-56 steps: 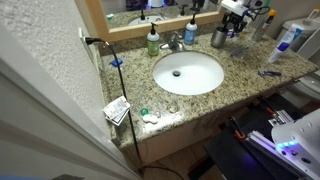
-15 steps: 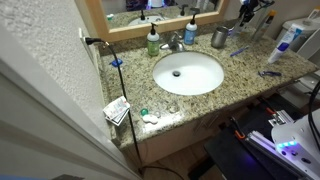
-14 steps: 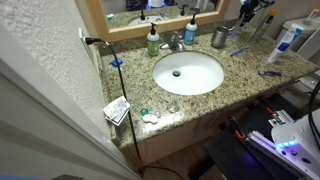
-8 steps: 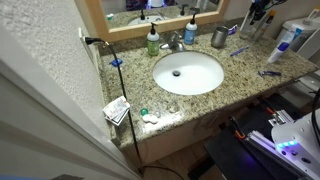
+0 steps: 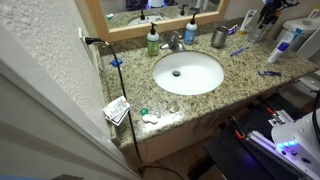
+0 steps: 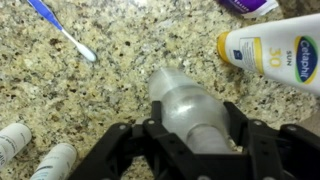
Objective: Take the toothbrush from the cup and put it on the counter, then pick the toothpaste and put it in the cup
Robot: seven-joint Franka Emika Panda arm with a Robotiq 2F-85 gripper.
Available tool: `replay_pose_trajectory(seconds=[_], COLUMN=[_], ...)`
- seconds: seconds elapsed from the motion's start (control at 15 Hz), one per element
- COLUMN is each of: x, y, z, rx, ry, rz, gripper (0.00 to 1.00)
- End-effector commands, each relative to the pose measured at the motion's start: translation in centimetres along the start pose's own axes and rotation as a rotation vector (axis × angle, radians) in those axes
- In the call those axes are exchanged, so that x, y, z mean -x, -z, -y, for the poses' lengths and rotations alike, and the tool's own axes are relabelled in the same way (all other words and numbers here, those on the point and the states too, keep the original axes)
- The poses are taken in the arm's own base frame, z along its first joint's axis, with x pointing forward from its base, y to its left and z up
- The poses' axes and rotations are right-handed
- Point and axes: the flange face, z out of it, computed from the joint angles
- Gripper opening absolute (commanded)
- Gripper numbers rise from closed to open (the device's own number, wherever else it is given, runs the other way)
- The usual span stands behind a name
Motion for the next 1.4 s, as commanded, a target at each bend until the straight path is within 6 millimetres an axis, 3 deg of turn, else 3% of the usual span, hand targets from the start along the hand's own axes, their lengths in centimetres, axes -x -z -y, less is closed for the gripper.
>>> replay_pose_trajectory(seconds=[0.0,0.27,0.47,0.87,1.0,1.27,1.33], x=[-0.3,1.1,2.0,1.9,2.9,6.6,5.5], y=[-0.5,0.3,2.6,8.3,10.0,11.5,11.4], z=[-0.2,-0.6,-1.0,-2.8,-3.5,-3.9,-2.9], rx=[0.016,-0.019,-0.067,-0.090,-0.113,-0.171,-0.153], ry=[-0.005,0.039,0.107,0.289,0.389,0.541,0.487], rz=[0.038,0.063,0.059,-0.085,-0.076,0.037,-0.009], gripper=[0.87,1.00,1.00,1.00,1.00,1.00,1.00])
